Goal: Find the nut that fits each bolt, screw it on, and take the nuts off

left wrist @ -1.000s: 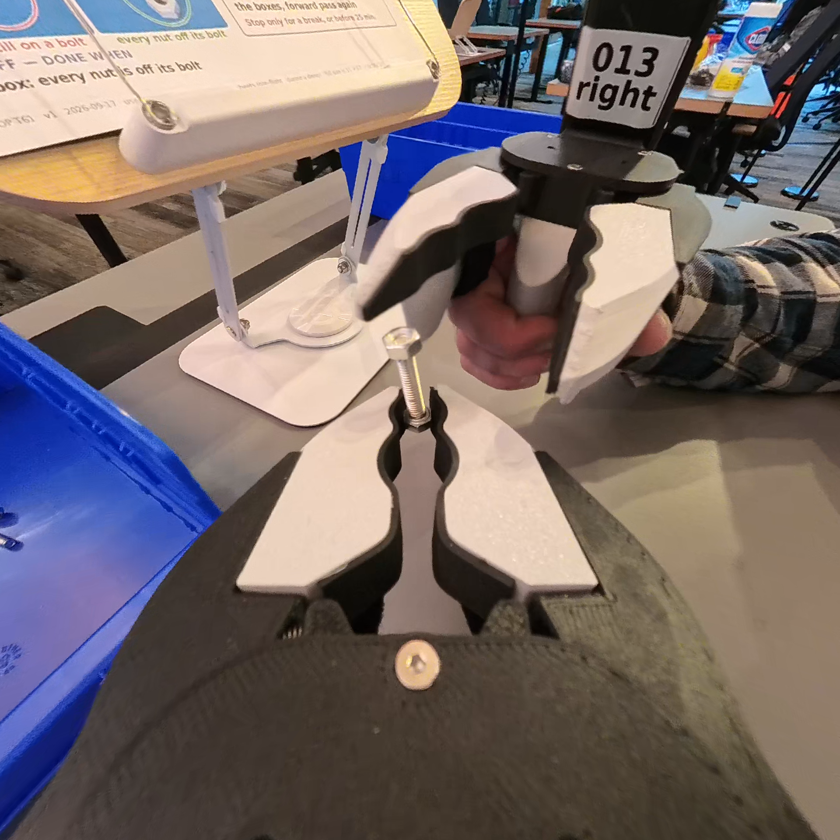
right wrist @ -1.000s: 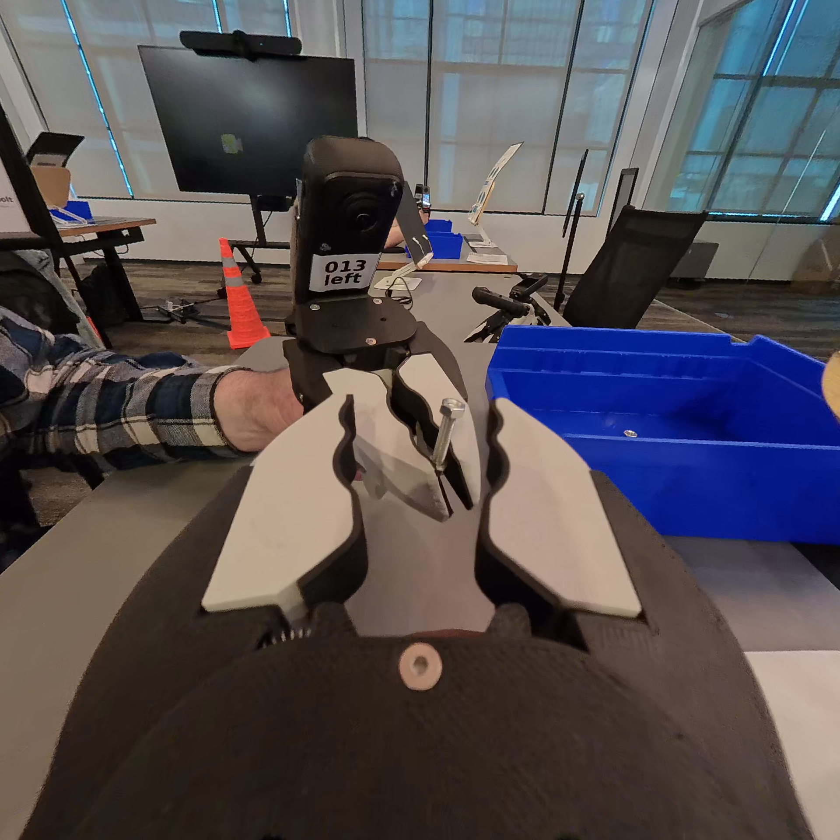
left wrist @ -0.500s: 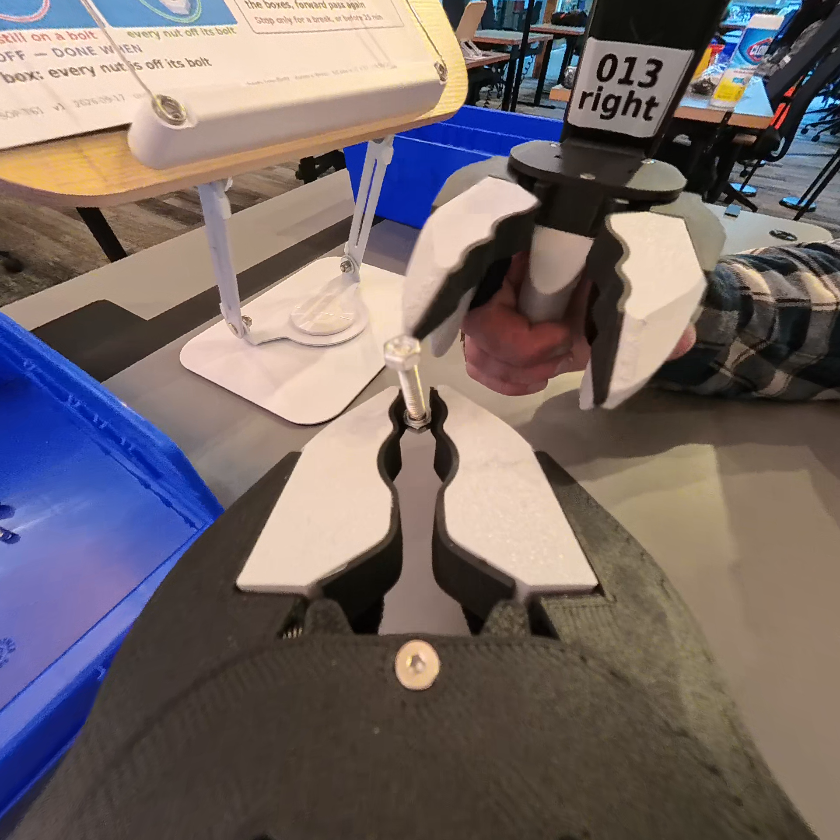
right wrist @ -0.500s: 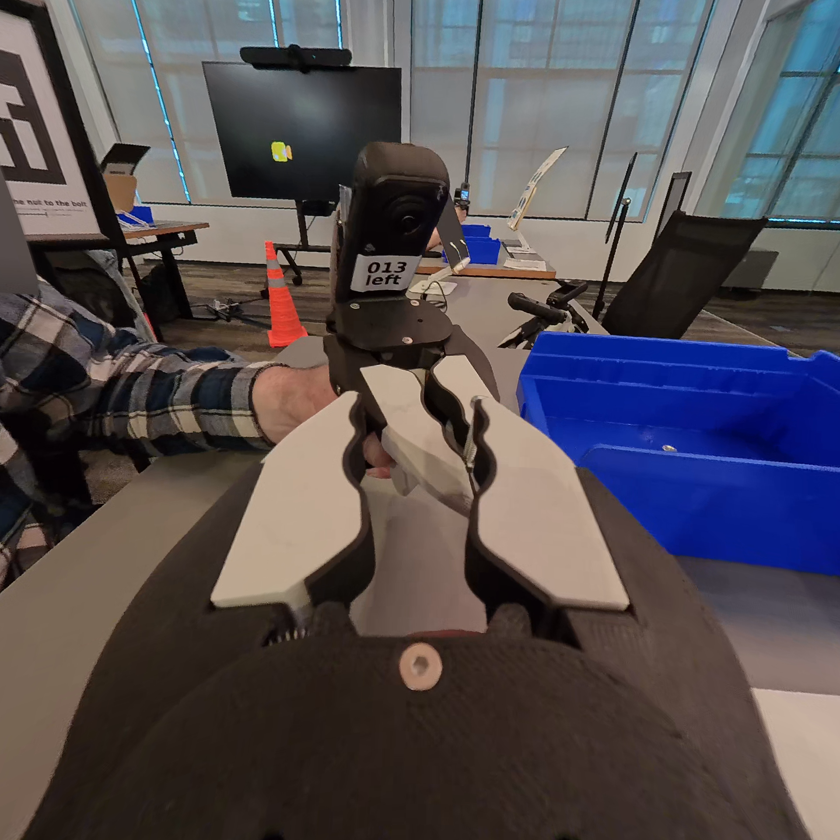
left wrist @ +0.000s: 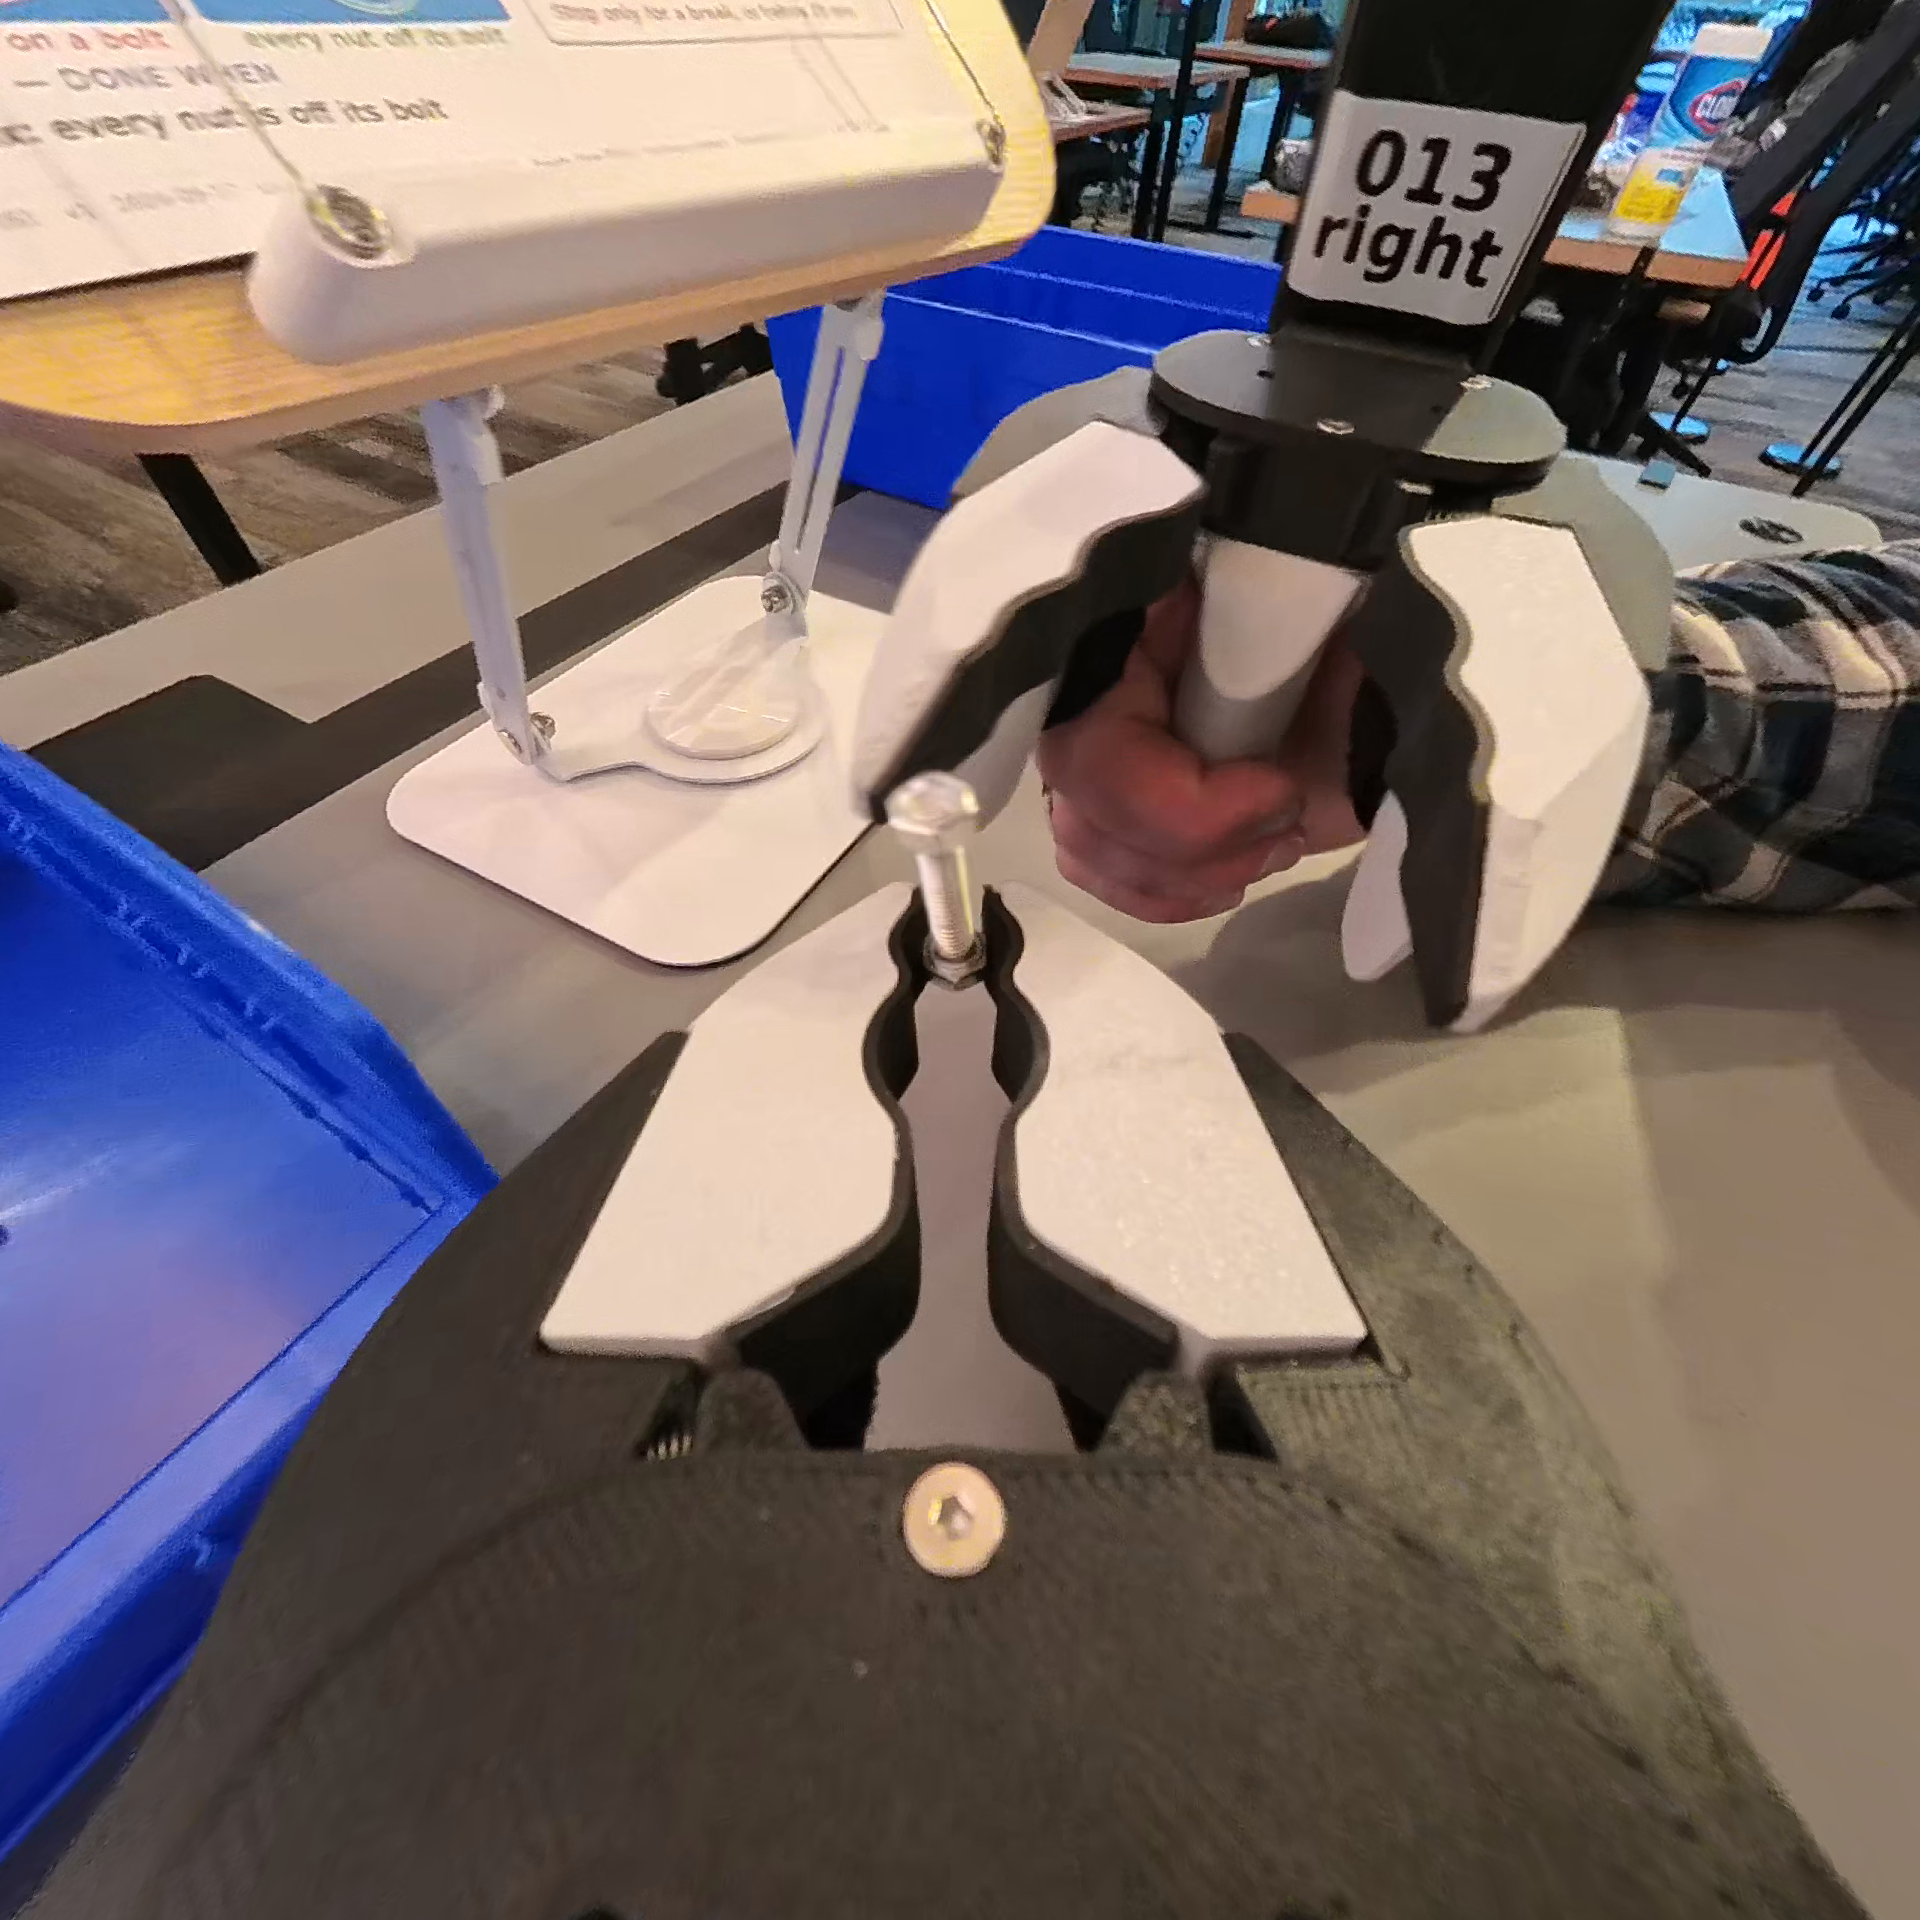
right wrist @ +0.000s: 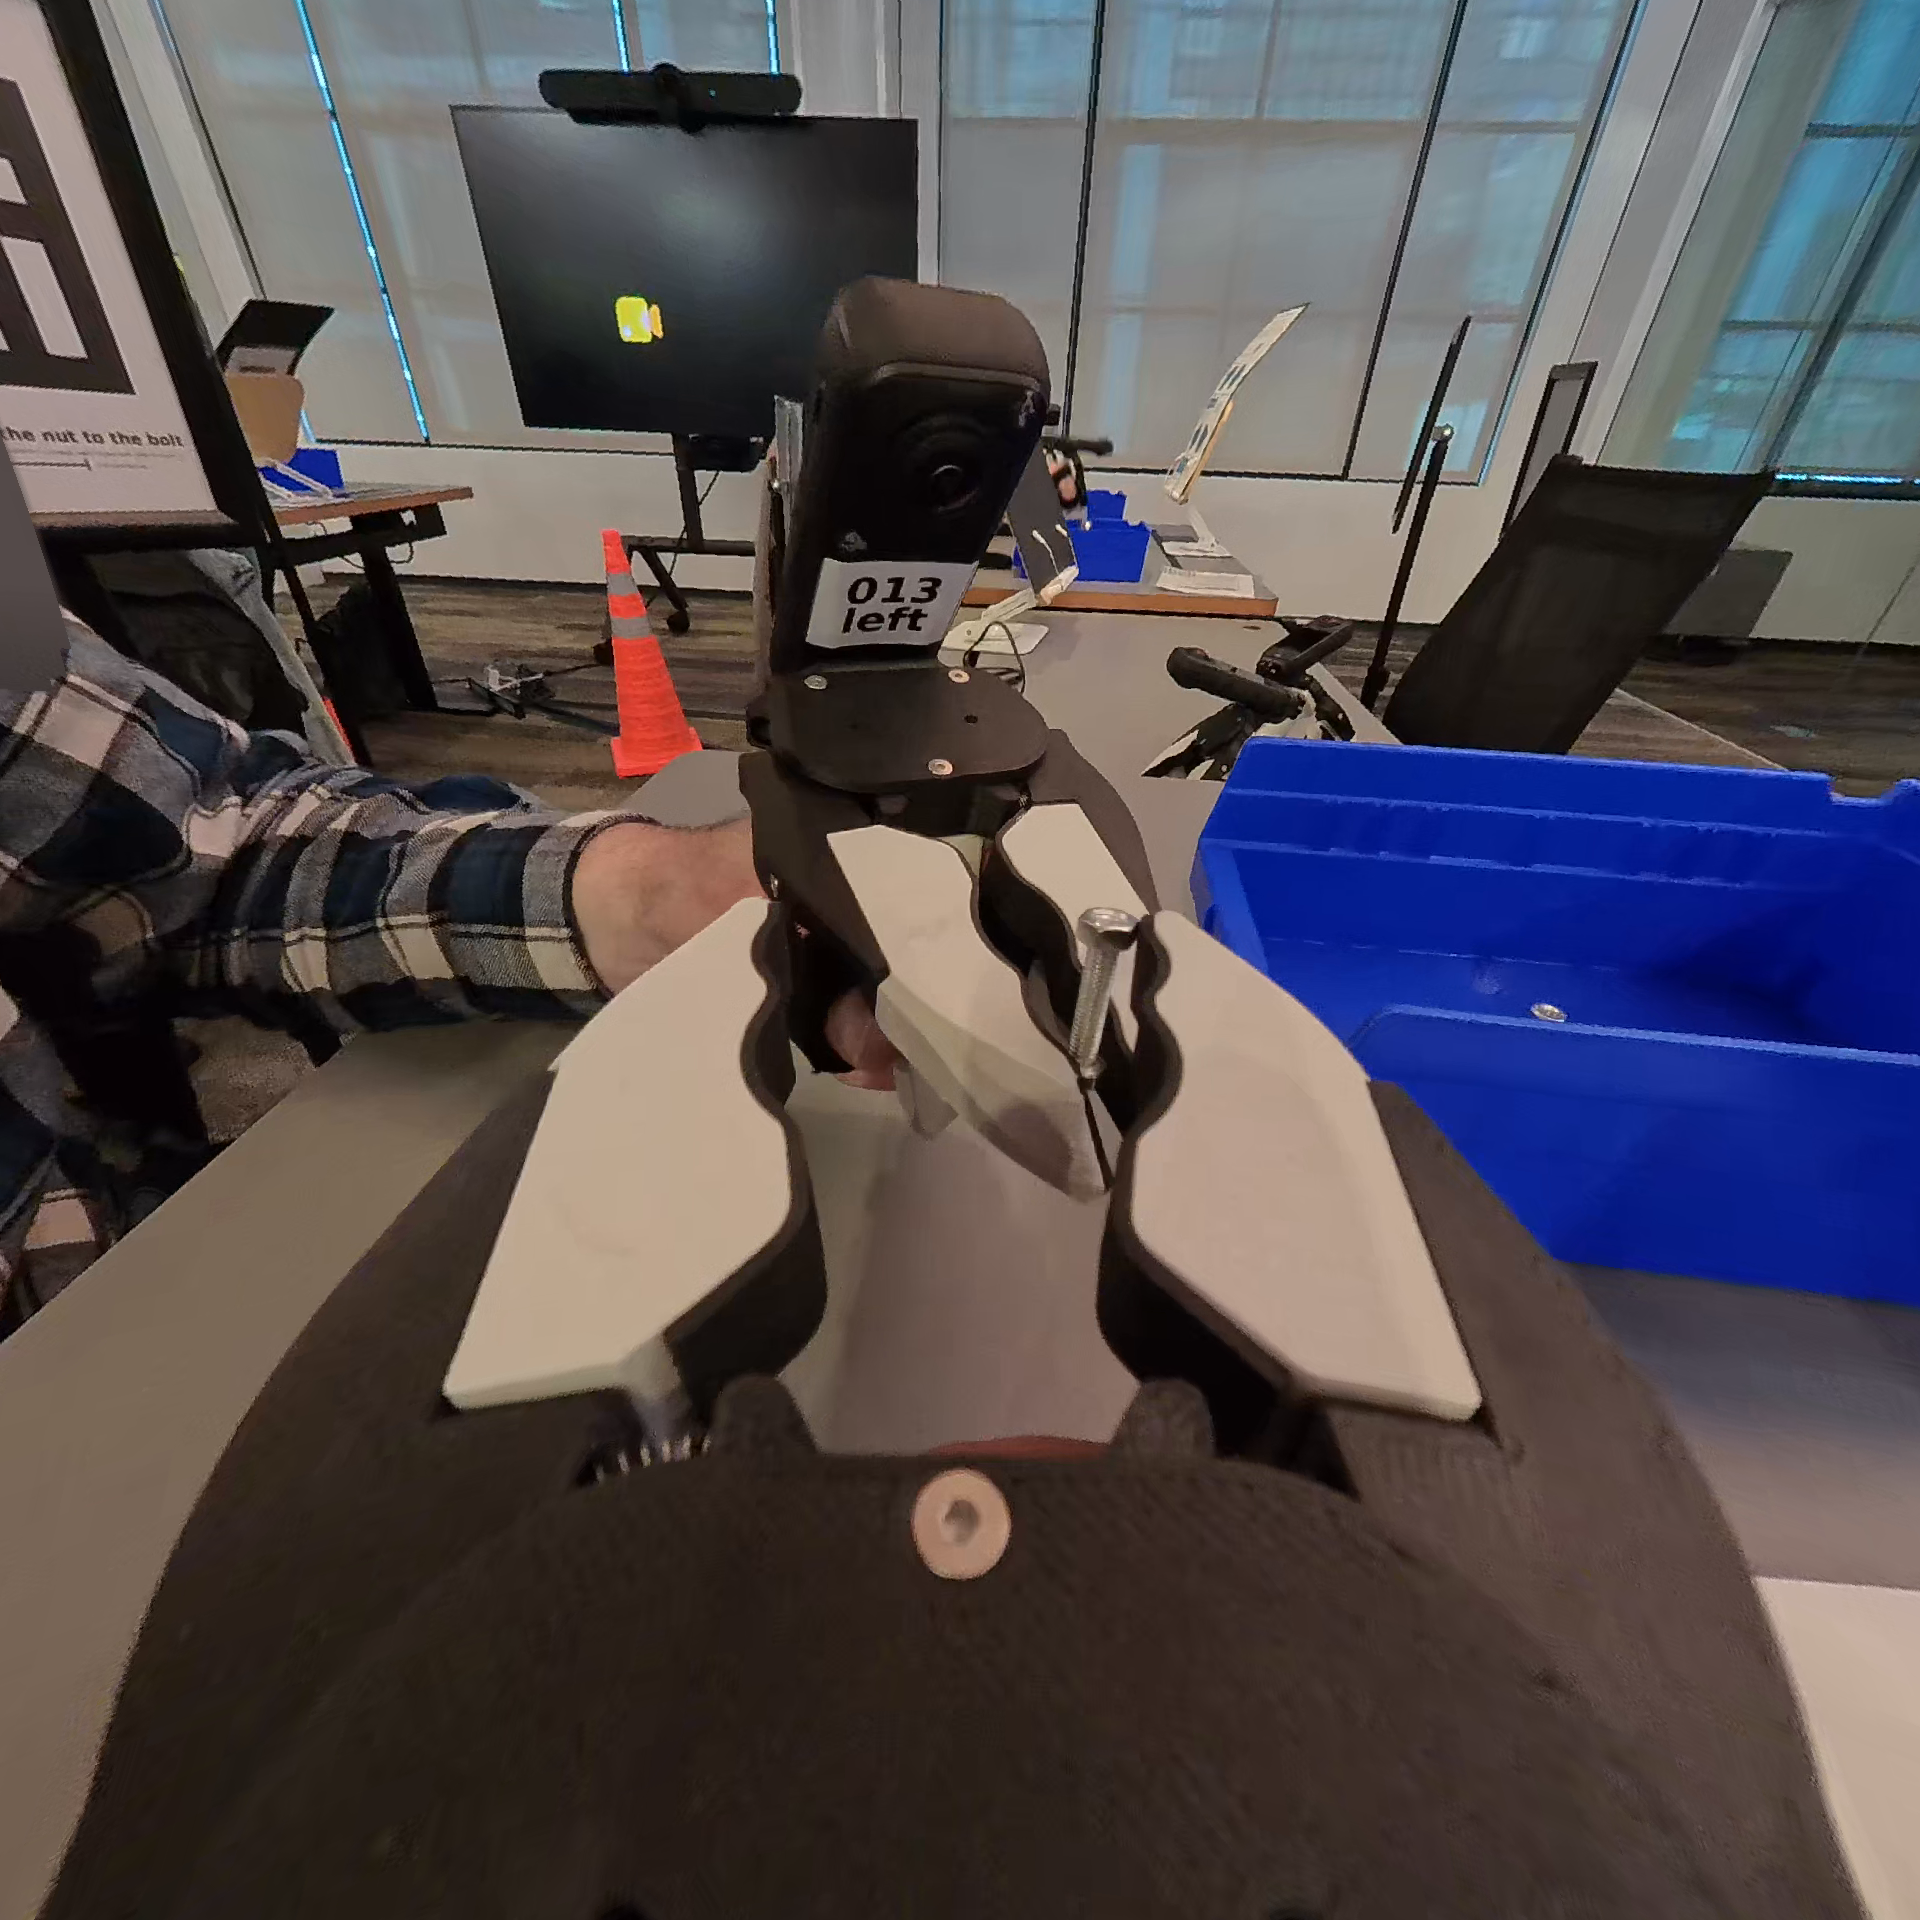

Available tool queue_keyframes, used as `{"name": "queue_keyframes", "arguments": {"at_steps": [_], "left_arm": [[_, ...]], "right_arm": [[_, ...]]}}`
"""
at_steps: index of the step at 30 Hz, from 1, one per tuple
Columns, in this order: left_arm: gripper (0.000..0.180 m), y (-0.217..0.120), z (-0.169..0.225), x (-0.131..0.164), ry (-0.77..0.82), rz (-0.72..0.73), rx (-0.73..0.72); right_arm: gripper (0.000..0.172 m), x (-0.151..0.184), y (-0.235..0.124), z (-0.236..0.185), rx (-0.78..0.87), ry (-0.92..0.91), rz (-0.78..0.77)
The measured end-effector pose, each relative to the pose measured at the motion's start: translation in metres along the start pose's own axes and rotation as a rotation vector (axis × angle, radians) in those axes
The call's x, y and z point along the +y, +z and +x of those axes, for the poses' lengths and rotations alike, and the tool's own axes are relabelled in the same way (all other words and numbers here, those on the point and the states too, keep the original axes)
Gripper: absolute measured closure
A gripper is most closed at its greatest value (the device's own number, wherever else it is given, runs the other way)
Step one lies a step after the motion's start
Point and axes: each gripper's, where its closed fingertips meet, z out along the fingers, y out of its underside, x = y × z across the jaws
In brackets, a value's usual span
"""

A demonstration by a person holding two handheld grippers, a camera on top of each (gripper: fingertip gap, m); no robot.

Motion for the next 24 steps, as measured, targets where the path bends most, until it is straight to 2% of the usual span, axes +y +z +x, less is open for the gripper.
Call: {"name": "queue_keyframes", "arguments": {"at_steps": [3, 11, 12, 20, 24], "left_arm": [[0.171, -0.003, -0.005, -0.001, -0.021, 0.010, -0.007], [0.171, 0.006, 0.008, 0.004, 0.023, -0.025, 0.030], [0.171, 0.007, 0.010, 0.004, 0.026, -0.029, 0.032], [0.171, 0.004, 0.004, 0.004, 0.014, -0.023, 0.010], [0.171, 0.000, -0.002, 0.001, 0.000, -0.006, -0.004]], "right_arm": [[0.129, -0.005, -0.006, -0.003, -0.041, -0.002, 0.031], [0.091, 0.001, 0.001, 0.004, 0.012, 0.034, 0.012], [0.090, 0.003, 0.003, 0.003, 0.008, 0.032, 0.000], [0.097, 0.003, 0.004, -0.003, -0.021, 0.017, -0.007], [0.114, -0.003, -0.003, -0.001, -0.030, 0.008, 0.027]]}}
